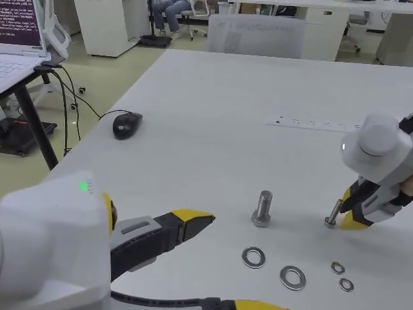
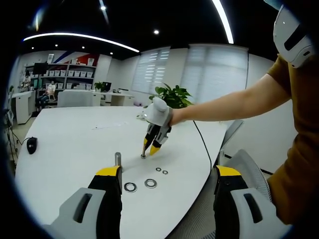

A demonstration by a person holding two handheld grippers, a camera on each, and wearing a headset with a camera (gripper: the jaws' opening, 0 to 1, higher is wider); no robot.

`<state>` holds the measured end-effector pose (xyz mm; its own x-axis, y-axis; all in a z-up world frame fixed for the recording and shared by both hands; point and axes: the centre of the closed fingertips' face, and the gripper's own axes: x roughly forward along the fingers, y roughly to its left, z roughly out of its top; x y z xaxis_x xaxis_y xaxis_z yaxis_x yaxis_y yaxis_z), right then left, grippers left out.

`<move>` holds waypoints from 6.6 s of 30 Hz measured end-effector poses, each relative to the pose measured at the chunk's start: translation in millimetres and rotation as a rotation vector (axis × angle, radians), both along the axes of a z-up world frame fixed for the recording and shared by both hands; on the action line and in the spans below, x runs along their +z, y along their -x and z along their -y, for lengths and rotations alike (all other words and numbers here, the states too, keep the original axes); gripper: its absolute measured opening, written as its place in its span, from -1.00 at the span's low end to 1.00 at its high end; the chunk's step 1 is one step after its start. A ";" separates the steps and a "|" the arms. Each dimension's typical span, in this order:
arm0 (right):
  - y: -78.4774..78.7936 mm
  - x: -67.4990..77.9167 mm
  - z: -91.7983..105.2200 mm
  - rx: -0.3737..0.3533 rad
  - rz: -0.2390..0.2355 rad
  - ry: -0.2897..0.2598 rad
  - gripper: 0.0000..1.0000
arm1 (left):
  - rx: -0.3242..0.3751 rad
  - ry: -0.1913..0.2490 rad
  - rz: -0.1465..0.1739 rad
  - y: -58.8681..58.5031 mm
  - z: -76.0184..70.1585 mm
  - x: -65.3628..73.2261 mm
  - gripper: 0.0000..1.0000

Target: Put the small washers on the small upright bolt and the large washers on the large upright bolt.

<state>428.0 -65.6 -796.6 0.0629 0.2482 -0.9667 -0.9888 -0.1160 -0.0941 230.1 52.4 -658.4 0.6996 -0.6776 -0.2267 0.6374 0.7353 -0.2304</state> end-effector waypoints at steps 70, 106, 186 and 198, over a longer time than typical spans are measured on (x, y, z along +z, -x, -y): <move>93.8 -28.3 13.3 0.036 -0.092 -0.006 -0.61 | -0.022 0.006 0.027 11.8 9.0 5.2 0.49; 93.1 -27.7 13.1 0.039 -0.073 0.019 -0.75 | -0.036 0.003 0.037 12.1 8.2 8.8 0.48; -10.0 33.6 -13.2 0.027 0.038 0.019 -0.76 | -0.027 0.017 0.000 0.5 7.5 -2.3 0.47; -12.7 20.5 -13.1 0.027 0.019 0.036 -0.75 | -0.026 0.018 -0.004 -1.9 7.2 -2.8 0.47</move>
